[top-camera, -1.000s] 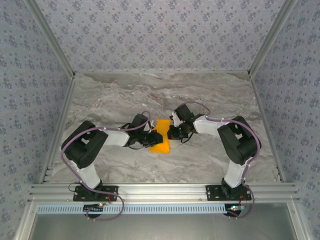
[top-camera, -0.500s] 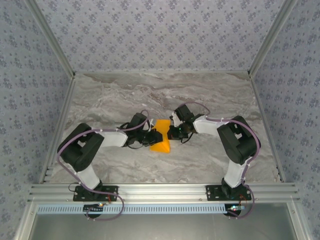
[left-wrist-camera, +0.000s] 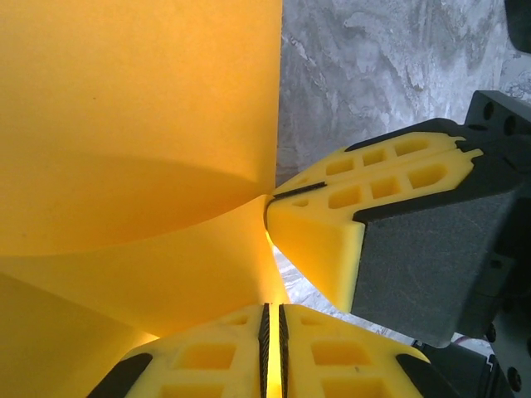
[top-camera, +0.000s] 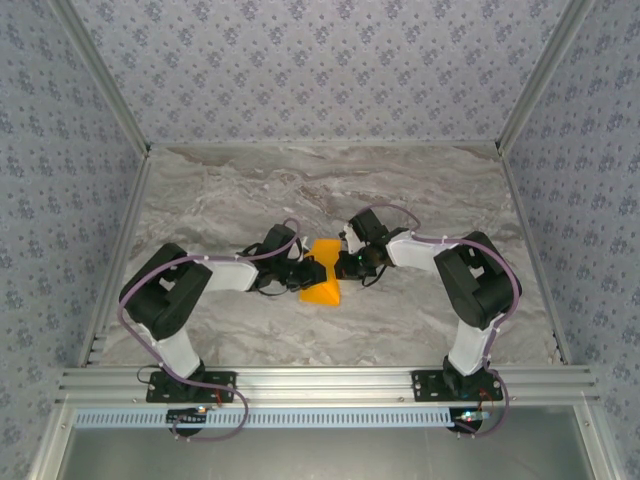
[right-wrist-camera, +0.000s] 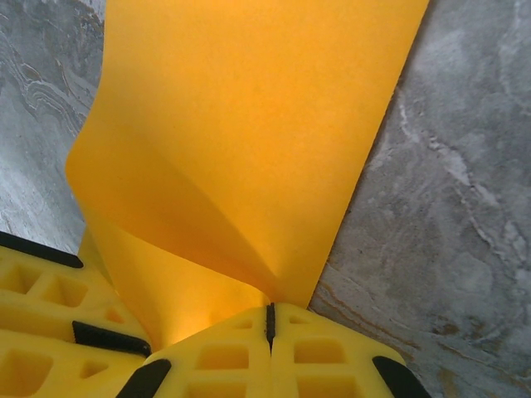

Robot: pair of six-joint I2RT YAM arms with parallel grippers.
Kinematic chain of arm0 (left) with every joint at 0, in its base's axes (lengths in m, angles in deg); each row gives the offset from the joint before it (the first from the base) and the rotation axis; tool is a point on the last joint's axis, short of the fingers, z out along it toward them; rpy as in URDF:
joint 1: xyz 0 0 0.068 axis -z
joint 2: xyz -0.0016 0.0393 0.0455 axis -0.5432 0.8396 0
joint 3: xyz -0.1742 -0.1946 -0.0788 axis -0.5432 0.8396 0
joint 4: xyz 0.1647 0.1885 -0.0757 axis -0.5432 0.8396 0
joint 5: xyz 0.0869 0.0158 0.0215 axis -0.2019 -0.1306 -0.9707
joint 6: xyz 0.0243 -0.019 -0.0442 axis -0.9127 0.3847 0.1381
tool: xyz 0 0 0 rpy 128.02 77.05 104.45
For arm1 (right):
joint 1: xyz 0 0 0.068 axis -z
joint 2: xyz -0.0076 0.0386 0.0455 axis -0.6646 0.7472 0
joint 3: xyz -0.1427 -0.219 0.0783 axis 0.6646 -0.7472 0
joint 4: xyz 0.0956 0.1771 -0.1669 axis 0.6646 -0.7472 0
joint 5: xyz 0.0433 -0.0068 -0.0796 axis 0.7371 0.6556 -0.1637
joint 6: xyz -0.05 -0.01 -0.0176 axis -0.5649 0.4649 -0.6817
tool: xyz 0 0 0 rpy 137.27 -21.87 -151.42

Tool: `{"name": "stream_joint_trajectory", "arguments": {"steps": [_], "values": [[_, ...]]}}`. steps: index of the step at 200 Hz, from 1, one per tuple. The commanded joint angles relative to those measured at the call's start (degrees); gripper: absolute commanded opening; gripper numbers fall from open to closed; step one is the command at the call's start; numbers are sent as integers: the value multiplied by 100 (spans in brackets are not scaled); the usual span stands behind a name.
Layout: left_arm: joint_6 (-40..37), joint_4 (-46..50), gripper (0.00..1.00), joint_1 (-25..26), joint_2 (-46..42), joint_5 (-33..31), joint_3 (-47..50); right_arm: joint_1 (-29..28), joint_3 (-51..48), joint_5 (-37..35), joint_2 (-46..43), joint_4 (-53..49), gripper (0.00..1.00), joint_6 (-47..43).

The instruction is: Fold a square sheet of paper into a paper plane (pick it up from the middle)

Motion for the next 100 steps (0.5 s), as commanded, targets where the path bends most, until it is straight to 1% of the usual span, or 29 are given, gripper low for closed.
{"name": "stream_joint_trajectory", "arguments": {"steps": [1,100], "values": [[-75,188,14,49,58,-130,-86,46,140,36,89,-106,3,-115],[-149,391,14,56,67,-257,13,58,153,43,106,-87,3,-119]]}}
